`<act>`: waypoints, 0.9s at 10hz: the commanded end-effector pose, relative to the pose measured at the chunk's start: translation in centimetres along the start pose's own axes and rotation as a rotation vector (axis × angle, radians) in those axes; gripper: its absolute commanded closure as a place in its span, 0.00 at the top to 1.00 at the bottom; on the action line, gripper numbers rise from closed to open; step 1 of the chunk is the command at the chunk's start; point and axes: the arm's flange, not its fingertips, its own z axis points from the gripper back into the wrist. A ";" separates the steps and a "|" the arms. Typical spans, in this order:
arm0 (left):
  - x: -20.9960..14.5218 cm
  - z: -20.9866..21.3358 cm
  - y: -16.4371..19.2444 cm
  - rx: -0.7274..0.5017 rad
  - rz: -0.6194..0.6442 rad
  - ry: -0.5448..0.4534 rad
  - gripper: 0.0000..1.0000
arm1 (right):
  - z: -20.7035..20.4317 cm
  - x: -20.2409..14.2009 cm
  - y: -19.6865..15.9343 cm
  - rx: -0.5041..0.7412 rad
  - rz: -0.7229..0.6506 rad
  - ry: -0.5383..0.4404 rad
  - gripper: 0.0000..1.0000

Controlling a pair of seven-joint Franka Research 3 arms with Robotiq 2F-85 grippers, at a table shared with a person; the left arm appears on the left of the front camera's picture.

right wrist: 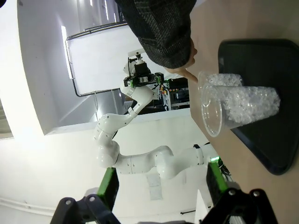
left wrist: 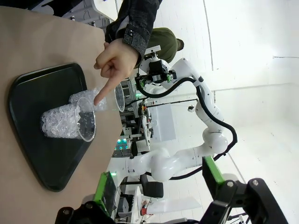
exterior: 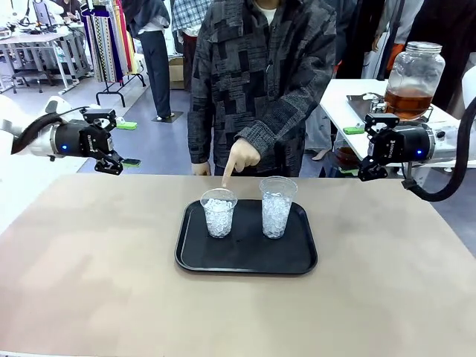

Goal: Pour the drink into the iced cup.
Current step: Pick up the iced cup indicated by the human and present it to them.

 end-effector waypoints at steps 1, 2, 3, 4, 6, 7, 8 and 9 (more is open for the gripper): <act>0.0 -0.1 0.0 0.003 -0.001 0.005 1.00 | 0.1 0.0 0.1 0.002 0.008 -0.002 1.00; 0.0 -0.1 0.0 0.003 -0.001 0.005 1.00 | 0.1 0.0 0.1 0.002 0.008 -0.002 1.00; 0.0 -0.1 0.0 0.003 -0.001 0.005 1.00 | 0.1 0.0 0.1 0.002 0.008 -0.002 1.00; 0.0 -0.1 0.0 0.003 -0.001 0.005 1.00 | 0.1 0.0 0.1 0.002 0.008 -0.002 1.00; 0.0 0.0 0.0 0.000 0.000 0.000 1.00 | 0.1 0.0 0.1 0.002 0.008 -0.002 1.00; 0.2 0.1 -0.2 -0.001 -0.103 0.024 1.00 | 0.1 0.0 0.1 0.002 0.008 -0.002 1.00; 0.5 0.3 -0.1 0.007 -0.304 0.034 1.00 | 0.1 0.0 0.1 0.002 0.008 -0.002 1.00; 0.4 0.2 0.3 0.009 -0.456 0.048 1.00 | 0.1 0.0 0.1 0.002 0.008 -0.002 1.00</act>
